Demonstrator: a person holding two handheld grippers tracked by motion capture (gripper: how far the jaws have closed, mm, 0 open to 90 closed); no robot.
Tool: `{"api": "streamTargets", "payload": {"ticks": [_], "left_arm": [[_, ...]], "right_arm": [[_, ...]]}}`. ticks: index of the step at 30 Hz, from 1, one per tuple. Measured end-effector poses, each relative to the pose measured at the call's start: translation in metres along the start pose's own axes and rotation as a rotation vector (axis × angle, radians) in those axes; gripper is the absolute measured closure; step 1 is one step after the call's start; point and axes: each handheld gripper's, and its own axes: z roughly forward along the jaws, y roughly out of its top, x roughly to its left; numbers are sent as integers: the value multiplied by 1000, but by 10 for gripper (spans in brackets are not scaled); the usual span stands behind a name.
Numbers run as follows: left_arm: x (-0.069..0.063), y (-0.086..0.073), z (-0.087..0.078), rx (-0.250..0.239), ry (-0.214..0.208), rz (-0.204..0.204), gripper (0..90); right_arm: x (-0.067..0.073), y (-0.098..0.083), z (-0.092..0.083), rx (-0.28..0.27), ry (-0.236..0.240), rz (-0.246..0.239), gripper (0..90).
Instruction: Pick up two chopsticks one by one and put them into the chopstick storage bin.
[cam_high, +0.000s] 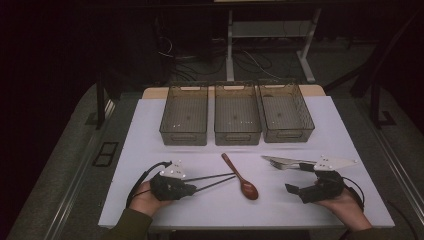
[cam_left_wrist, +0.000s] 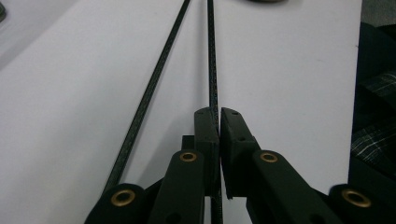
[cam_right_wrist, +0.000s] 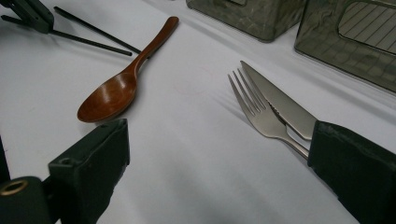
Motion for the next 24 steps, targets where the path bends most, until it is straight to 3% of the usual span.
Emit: {"api": "streamTargets", "payload": {"ticks": [8,14,24], "left_arm": [[1,1,-9,-14,-1,-6,853],[2,5,-13,-53,-13,-29,853],[7,18,-22,-68,23,-43,853]], "right_arm": [[0,0,1,2,0,-1,49],[-1,0,1,-1,7,12,49],[-1,-1,-3,-25,6,23,48]]}}
